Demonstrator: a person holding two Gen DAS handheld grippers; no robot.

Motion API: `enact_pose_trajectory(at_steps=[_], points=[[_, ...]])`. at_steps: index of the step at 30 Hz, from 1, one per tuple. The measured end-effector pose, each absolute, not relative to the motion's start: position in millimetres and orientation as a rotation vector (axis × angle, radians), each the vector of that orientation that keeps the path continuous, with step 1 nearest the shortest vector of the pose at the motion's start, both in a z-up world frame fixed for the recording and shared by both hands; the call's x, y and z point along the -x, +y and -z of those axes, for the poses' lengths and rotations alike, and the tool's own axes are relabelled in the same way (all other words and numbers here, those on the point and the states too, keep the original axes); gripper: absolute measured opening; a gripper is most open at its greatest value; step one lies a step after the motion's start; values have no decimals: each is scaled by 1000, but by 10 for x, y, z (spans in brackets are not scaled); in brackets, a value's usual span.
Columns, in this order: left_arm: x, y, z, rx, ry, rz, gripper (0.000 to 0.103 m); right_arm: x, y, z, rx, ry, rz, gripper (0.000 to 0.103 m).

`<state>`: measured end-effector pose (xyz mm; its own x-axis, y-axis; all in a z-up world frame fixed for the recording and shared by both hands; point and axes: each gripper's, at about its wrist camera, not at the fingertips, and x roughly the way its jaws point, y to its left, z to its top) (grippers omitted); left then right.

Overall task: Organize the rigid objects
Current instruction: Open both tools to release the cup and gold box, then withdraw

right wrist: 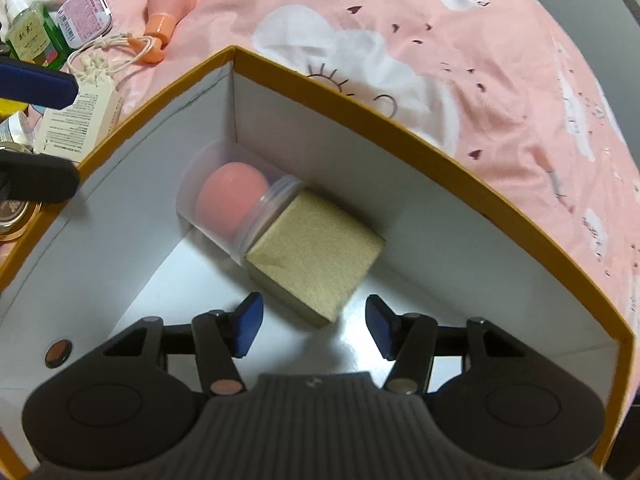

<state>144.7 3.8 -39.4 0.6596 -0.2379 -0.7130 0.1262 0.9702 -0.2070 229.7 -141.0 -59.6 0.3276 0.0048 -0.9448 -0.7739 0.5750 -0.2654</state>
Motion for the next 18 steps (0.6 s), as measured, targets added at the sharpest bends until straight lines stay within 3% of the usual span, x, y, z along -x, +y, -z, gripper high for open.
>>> enact_pose_trajectory(at_steps=[11, 18], points=[[-1230, 25, 97, 124, 766, 168, 61, -1864, -1386, -123, 671, 980, -611, 68], [-1011, 249, -46, 169, 746, 153, 59, -1560, -1215, -366, 568, 931, -674, 69]])
